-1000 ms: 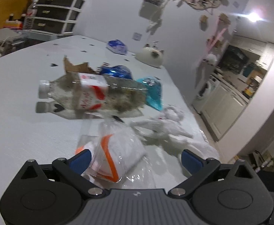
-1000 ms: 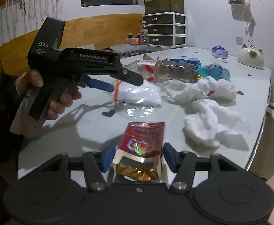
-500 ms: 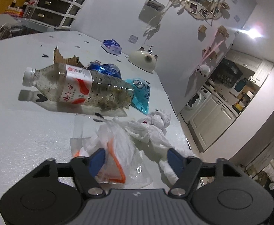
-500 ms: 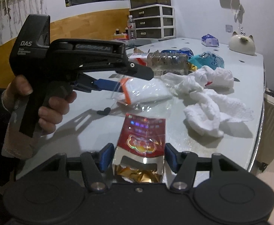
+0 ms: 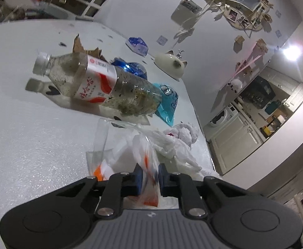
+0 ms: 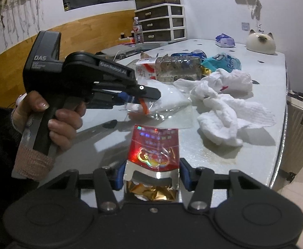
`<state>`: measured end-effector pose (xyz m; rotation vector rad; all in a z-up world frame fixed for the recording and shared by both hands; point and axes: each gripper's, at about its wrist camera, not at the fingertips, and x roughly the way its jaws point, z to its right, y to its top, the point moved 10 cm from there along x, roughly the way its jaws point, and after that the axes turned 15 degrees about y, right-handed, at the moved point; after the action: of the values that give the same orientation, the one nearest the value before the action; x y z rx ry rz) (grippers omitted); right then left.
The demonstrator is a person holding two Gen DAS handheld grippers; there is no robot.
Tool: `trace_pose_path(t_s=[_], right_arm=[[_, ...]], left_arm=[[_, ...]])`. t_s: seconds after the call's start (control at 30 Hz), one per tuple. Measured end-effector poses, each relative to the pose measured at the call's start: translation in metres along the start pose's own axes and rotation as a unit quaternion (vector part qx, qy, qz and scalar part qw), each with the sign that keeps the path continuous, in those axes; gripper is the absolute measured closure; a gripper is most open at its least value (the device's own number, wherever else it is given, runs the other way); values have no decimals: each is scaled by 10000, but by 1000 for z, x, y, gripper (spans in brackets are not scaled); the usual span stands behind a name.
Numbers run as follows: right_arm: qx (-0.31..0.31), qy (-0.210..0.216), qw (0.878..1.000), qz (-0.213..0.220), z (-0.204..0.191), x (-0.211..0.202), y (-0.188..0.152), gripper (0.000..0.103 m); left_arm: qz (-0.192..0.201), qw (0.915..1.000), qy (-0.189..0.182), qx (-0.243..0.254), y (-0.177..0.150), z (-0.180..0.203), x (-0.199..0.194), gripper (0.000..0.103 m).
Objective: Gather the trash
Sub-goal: 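Grasp the clear plastic bag with the left tool while the right tool holds the wrapper, then carry the bag and wrapper with both tools over the yellow wastebasket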
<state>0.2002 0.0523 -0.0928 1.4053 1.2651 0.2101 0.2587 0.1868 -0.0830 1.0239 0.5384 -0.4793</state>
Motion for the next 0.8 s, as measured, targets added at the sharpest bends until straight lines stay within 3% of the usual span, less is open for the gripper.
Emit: trace_pose_path(t_s=[0.17,0.33,0.8], right_arm=[[42,-146,9999,63,3,-7,1,52],[78,-368,9988,304,9,-23,8,52],[-2,-867,9913,985,16,-83,21,52]], left_arm=[[425,9972,222,567,-4,15,-24,90],[804,9881,596,1167,-15,30,-50,91],[1476,9643,1122,1892,-49,59,-122,93]])
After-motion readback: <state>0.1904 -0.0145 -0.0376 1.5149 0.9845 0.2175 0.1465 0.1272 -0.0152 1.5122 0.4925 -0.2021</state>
